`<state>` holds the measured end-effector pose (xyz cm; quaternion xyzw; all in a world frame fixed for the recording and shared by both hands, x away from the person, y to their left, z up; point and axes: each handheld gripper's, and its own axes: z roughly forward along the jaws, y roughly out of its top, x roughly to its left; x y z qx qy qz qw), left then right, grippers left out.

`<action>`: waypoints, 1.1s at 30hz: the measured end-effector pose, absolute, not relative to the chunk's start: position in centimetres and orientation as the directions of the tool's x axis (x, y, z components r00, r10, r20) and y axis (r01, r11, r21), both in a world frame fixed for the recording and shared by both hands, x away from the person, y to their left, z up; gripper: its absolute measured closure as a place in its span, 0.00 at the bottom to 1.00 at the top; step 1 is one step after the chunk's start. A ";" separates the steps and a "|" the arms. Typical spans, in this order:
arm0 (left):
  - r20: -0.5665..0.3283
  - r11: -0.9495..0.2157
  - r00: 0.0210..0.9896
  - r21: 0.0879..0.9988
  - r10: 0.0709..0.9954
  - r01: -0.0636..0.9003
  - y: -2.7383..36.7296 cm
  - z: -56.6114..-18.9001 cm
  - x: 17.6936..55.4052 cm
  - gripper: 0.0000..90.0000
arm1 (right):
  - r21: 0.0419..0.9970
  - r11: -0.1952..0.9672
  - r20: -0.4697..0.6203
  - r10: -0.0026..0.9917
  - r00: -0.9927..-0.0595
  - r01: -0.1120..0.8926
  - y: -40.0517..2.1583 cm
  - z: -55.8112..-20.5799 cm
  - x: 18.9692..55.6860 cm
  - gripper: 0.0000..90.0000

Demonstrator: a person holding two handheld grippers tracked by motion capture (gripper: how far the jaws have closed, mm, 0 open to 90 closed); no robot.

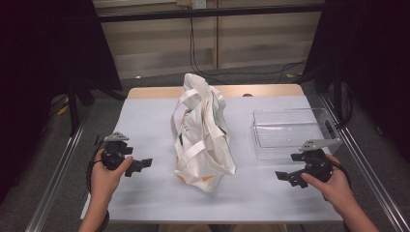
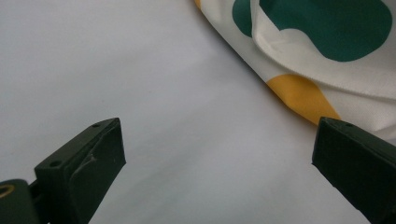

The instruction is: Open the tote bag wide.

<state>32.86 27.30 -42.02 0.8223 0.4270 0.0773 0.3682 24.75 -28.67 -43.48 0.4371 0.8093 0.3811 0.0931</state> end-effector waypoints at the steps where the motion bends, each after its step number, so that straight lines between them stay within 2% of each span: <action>1: -0.187 -0.364 0.623 0.672 0.759 0.645 27.3 -42.0 32.9 0.02 | 0.698 0.327 0.183 0.778 -0.601 0.637 -28.7 -43.5 24.8 0.04; 33: -0.199 -0.388 0.633 0.643 0.748 0.660 25.6 -40.9 34.3 0.02 | 0.684 0.336 0.192 0.774 -0.604 0.648 -27.2 -42.5 25.6 0.04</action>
